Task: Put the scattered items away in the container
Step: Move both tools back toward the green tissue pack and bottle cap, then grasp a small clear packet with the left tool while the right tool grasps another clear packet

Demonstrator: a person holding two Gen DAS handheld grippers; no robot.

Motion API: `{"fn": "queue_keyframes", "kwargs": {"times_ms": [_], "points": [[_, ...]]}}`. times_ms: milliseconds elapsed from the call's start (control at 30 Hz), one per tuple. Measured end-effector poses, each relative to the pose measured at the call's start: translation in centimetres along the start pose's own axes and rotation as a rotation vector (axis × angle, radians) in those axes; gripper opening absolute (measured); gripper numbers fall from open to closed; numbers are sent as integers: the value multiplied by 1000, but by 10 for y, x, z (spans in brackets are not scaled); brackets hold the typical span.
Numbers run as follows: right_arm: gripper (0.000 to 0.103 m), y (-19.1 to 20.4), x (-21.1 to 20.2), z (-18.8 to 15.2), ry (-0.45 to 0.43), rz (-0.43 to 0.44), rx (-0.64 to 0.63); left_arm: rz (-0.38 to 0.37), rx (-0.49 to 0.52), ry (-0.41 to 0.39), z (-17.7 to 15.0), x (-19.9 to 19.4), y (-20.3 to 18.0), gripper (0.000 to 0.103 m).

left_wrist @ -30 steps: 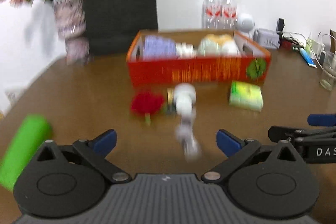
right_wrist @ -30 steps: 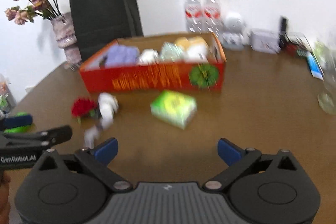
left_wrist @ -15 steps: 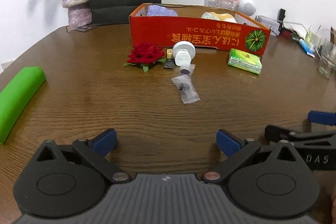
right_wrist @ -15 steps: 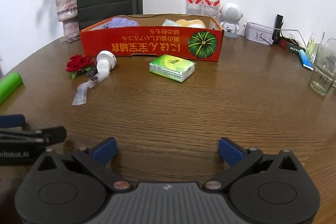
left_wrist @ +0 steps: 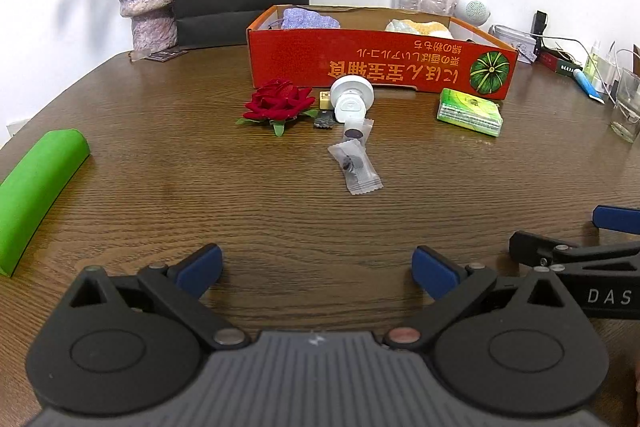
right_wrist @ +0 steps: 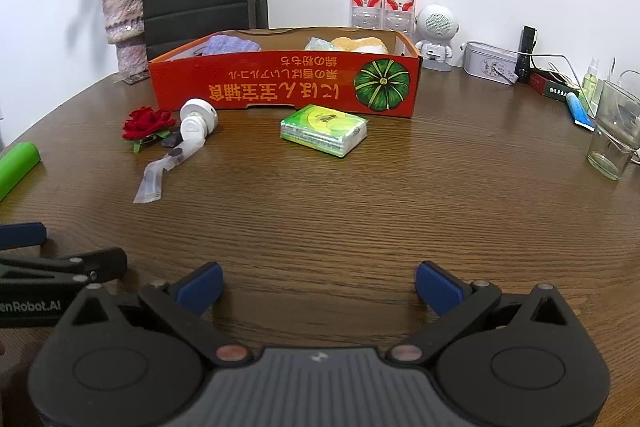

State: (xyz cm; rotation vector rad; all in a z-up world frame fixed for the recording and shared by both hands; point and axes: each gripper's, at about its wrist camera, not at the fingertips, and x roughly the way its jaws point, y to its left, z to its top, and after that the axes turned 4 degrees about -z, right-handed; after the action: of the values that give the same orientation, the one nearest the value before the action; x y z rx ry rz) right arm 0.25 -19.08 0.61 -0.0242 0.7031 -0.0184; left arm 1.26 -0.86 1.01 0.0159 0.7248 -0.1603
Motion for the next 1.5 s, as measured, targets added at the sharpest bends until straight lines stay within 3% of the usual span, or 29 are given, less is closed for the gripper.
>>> {"fn": "queue_keyframes", "kwargs": {"times_ms": [200, 300, 400, 467, 533, 633, 733, 900, 1033, 1100, 1200, 1333, 1400, 1467, 1500], "points": [[103, 0, 0, 0, 0, 1, -1, -12, -14, -12, 4, 1, 2, 103], [103, -3, 0, 0, -1, -4, 11, -119, -12, -38, 27, 5, 7, 99], [103, -7, -1, 0, -9, 8, 33, -161, 21, -40, 51, 22, 4, 80], [103, -9, -2, -1, -13, 14, 47, -145, 35, -5, 59, 38, 0, 60], [103, -10, -3, -1, -16, 16, 55, -139, 32, 15, 58, 49, -1, 49], [103, -9, -3, -1, -17, 15, 60, -124, 74, -13, 50, 45, -1, 22], [103, -8, -1, 1, -15, 35, 55, -132, 29, -33, 47, 40, 13, 21], [95, 1, 13, 34, 64, 196, 53, -111, -167, -151, 50, 21, 61, 21], [91, 32, 32, 63, 50, 302, 42, -48, -269, -203, 50, 13, 84, 21], [88, 58, 45, 72, 61, 303, -6, -34, -279, -212, 51, 13, 87, 21], [74, 89, 62, 77, 70, 307, -64, -1, -278, -214, 51, 12, 88, 22], [68, 107, 73, 79, 22, 200, -114, -13, -287, -183, 51, 17, 90, 22], [59, 105, 76, 79, -2, 169, -110, -27, -287, -166, 51, 19, 90, 22], [27, 103, 77, 80, -19, 144, -117, -32, -280, -158, 50, 20, 89, 22], [23, 99, 78, 81, -20, 149, -109, -33, -273, -158, 50, 20, 88, 22]]}}
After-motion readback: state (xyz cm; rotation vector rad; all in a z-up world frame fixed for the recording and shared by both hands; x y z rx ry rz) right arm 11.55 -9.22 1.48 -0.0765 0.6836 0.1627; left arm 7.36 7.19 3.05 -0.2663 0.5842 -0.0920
